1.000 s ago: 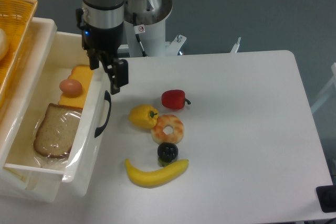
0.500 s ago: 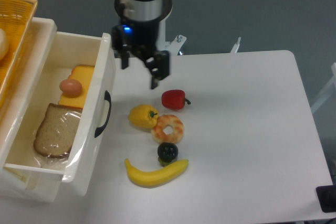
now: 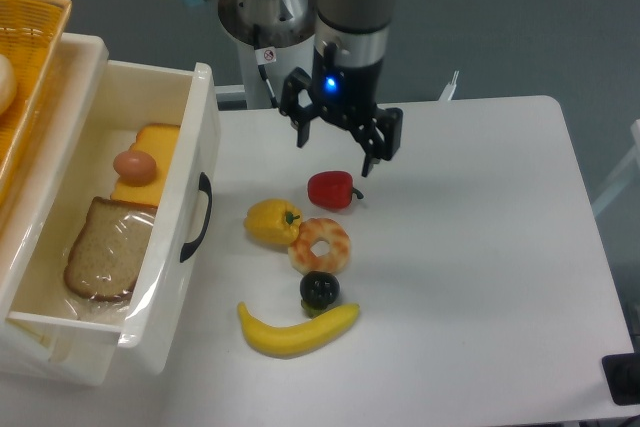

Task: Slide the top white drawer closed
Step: 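Lift the gripper out of the open drawer and move it over the table, then swing the gripper down beside the drawer front near the handle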

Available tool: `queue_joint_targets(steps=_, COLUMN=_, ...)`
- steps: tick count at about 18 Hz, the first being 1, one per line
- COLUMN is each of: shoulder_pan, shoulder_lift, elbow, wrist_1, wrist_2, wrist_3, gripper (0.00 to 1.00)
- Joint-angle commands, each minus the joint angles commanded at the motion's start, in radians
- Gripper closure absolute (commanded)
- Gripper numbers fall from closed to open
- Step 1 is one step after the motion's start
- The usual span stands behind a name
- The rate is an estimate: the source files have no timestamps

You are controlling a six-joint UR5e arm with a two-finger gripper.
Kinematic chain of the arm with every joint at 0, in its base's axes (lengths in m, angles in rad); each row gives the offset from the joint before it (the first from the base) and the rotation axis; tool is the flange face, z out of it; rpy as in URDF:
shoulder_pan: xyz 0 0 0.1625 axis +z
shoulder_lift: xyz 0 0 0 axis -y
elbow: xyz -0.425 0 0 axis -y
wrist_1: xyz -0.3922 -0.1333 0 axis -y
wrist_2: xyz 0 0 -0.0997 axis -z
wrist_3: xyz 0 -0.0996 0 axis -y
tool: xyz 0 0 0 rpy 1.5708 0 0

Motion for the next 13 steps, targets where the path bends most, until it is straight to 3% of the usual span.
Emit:
queue_joint_targets(steps=3, shoulder_pan=-0.002, shoulder_lift=-0.052, elbow=0.003, wrist_1=0.003, wrist_2=0.043, wrist_3=-0.124, gripper=0.00)
queue_joint_targets(steps=6, shoulder_pan=-0.002, shoulder_lift=-0.092, elbow=0.025, wrist_1=0.014, wrist_2=0.059, wrist_3=-0.161, gripper=0.00)
queue_joint_targets(steps=9, shoulder_pan=-0.014, shoulder_lift=-0.127, elbow=0.031, wrist_1=0.023, wrist_2=0.049, wrist_3=-0.343, gripper=0.00)
queue_joint_targets(steps=13, shoulder_pan=-0.051, shoulder_lift=-0.186, elbow=0.029, wrist_1=0.046, wrist_2=0.046, wrist_3=-0.456, gripper=0.00)
